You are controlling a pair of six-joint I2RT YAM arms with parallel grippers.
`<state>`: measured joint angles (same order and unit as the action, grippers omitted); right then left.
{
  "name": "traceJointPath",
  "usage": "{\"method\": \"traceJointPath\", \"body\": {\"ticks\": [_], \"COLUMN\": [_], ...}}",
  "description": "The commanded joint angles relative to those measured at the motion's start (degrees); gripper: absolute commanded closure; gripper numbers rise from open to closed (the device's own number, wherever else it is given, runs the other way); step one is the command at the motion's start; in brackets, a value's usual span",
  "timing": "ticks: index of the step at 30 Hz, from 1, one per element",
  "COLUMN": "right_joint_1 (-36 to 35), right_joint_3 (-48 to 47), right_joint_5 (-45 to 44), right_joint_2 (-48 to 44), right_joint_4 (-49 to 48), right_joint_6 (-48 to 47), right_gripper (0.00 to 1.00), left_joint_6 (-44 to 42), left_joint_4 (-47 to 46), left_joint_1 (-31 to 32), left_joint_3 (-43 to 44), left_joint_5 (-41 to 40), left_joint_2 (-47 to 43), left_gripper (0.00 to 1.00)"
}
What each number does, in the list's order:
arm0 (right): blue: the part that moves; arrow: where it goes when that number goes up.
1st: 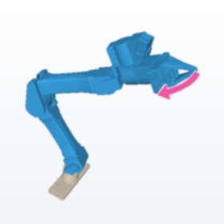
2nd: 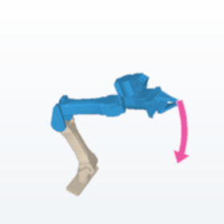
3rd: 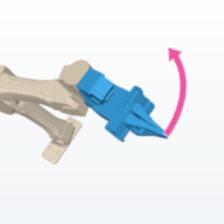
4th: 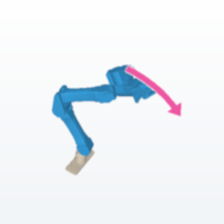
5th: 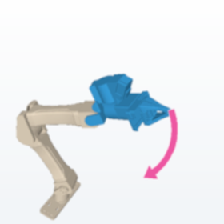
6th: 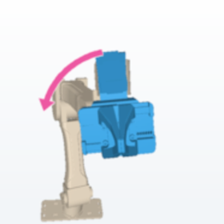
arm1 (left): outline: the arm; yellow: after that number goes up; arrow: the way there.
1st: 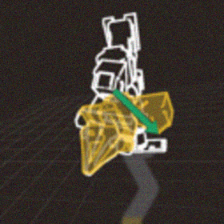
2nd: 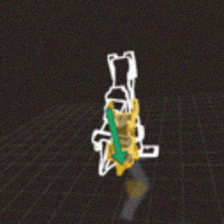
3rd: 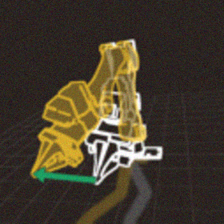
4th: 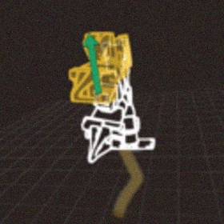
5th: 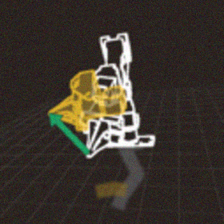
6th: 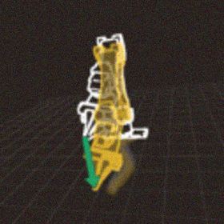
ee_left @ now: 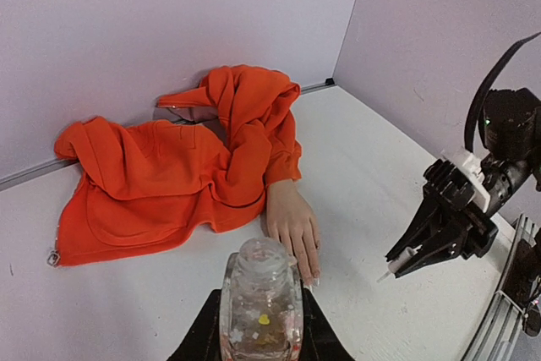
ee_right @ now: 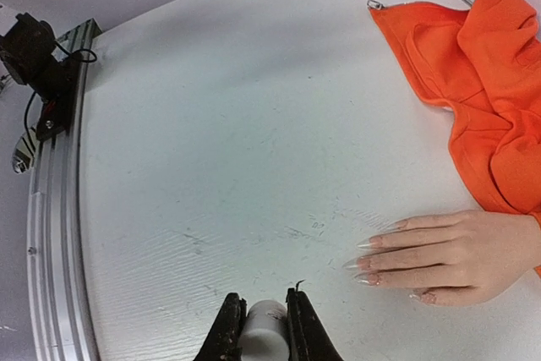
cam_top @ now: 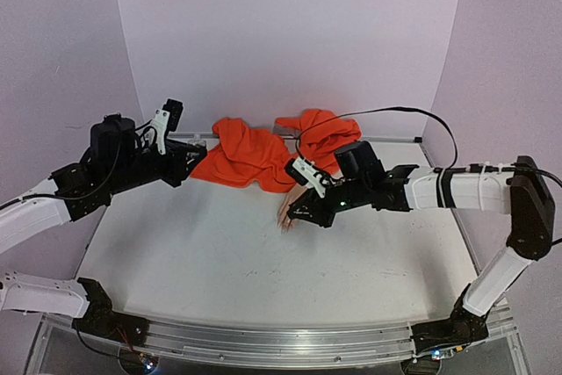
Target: Paint the nails
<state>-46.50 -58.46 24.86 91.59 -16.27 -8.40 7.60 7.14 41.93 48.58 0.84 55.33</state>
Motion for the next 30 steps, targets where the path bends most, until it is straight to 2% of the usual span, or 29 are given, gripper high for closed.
{"method": "traceJointPath", "body": {"ticks": [1,7,12,17,30], "right_joint_1": [1.6,3.4,3.4,3.4,3.4], "right_joint_3": [0.2,-2.7,-2.9,-2.3,-6.2], "right_joint_5": [1.6,1.2,0.6,-0.8,-3.3], "right_joint_2": [4.2,11.0,13.2,14.3,19.5], "right_joint_4": [-6.9,-7.9,-9.0,-12.6,-12.4], "right_joint_6": [-2.6,-3.2,-3.5,-2.9,-3.5], "right_gripper": [1.0,1.0,1.0,1.0,1.0], "left_joint_6": [1.5,1.3,0.1,-2.3,-3.7], "left_joint_4": [-0.7,-0.7,0.3,0.2,0.3], "left_joint_1": [-1.6,-3.0,-5.4,-6.2,-6.6], "left_joint_3": [6.2,11.1,13.9,12.0,11.0], "left_joint_5": [4.2,5.6,9.4,8.4,7.3], "left_joint_2": [4.1,7.5,8.9,8.2,8.3], "left_gripper": [1.0,1.0,1.0,1.0,1.0]}}
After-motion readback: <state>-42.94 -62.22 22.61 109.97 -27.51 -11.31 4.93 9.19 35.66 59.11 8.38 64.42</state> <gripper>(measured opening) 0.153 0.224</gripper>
